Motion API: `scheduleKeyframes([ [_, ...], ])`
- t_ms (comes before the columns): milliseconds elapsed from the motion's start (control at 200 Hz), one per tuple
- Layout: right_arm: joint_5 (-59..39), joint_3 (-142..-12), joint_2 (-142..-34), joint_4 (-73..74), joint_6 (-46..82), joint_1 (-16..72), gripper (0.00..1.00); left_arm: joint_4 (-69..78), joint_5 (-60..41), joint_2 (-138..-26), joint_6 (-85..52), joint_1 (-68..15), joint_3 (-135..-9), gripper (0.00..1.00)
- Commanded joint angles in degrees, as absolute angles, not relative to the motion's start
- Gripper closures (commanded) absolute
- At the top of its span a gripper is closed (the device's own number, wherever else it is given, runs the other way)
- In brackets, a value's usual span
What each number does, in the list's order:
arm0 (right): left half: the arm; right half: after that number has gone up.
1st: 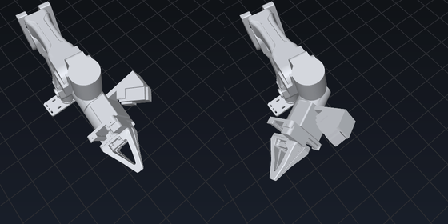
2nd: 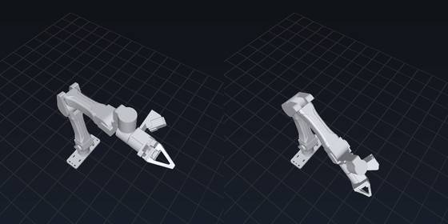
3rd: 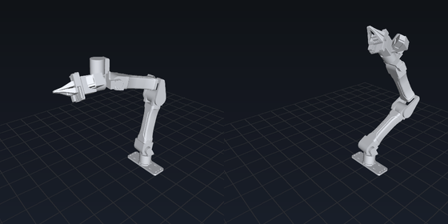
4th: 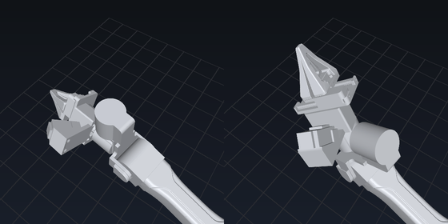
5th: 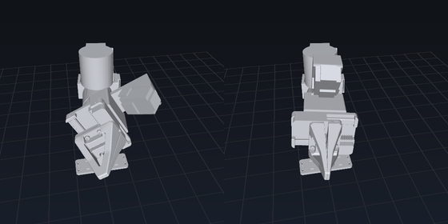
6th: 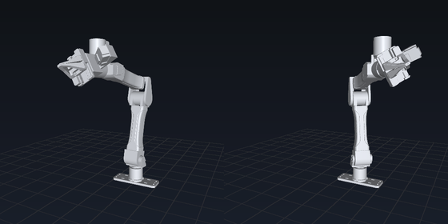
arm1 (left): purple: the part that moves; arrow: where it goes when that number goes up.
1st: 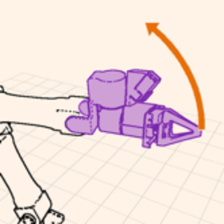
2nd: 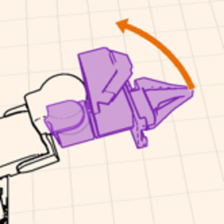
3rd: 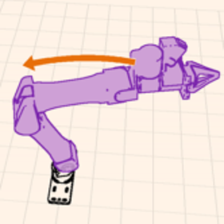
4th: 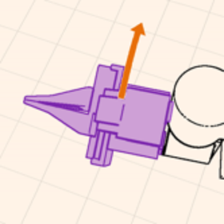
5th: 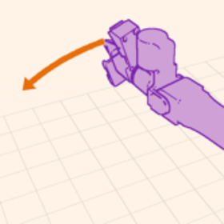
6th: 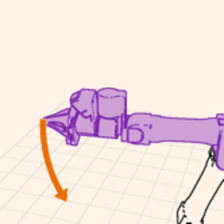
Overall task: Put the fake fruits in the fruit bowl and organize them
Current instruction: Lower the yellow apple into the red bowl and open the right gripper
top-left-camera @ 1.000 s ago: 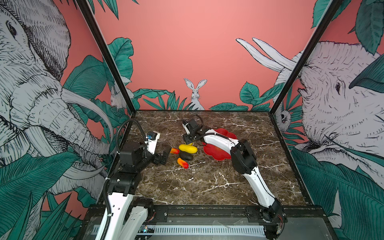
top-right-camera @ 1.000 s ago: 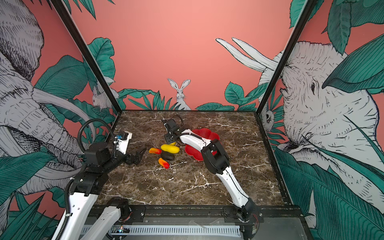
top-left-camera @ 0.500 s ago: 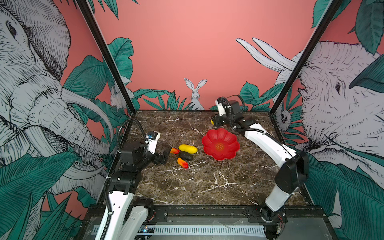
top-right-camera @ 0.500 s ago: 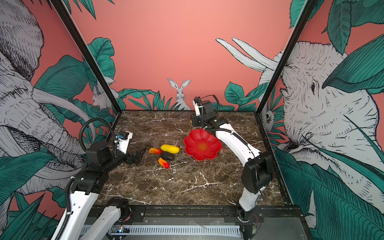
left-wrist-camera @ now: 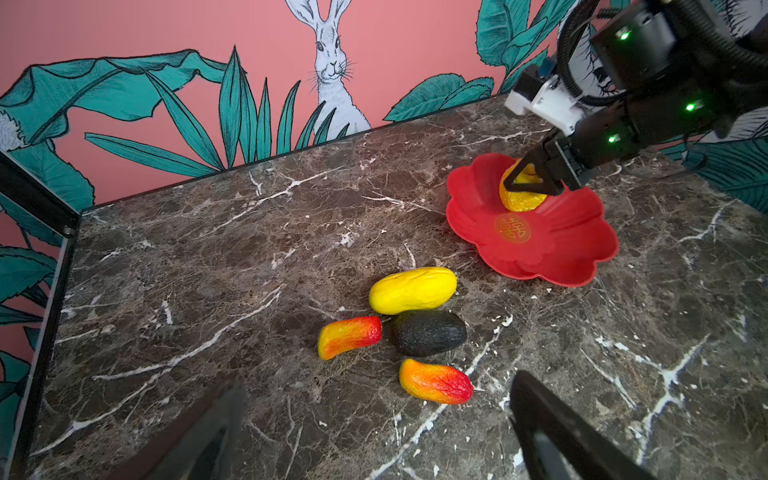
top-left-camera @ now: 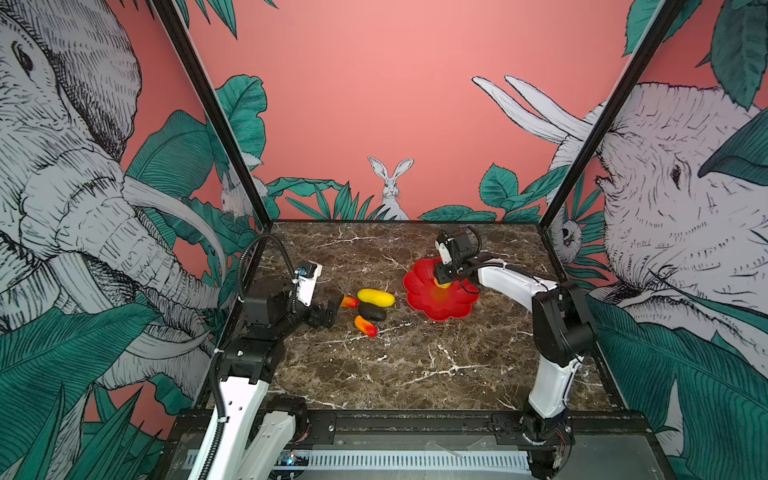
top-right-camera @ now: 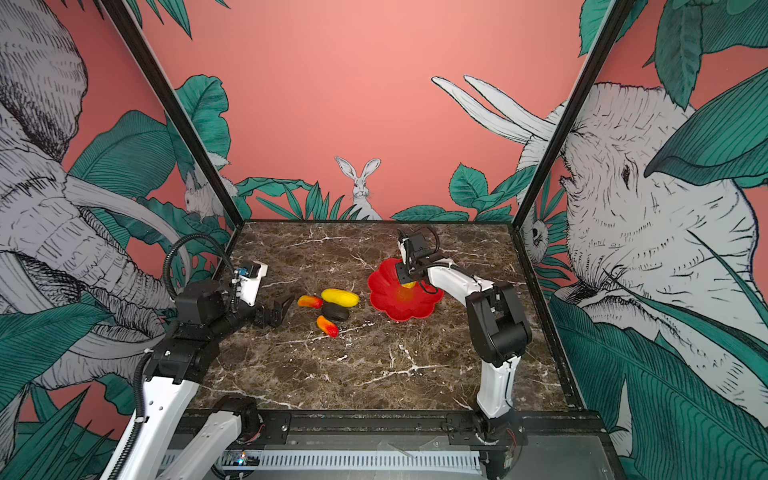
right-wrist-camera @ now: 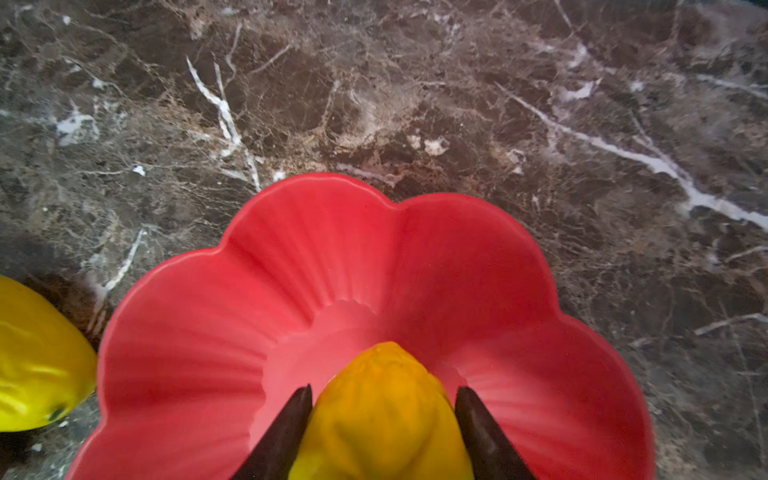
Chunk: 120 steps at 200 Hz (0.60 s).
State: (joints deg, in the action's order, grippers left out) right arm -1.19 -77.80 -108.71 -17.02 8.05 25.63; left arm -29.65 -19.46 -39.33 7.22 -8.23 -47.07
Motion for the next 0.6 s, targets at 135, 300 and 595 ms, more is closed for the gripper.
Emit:
scheduleKeyframes([
  [135,-0.01,-78.75,-112.42,-12.28,7.21,25.14,0.57,-28.67,-21.07,-38.96,8.39,-8.28,-47.20,0.00],
  [300,0.69,-78.66,-113.46,-11.84,7.30,24.90,0.54,-28.61,-21.36,-39.09,8.50,-8.26,-47.20,0.00],
  [595,1.36,-80.59,-110.92,-16.57,5.30,24.79,0.12,-28.63,-21.62,-39.03,8.74,-8.25,-47.18,0.00],
])
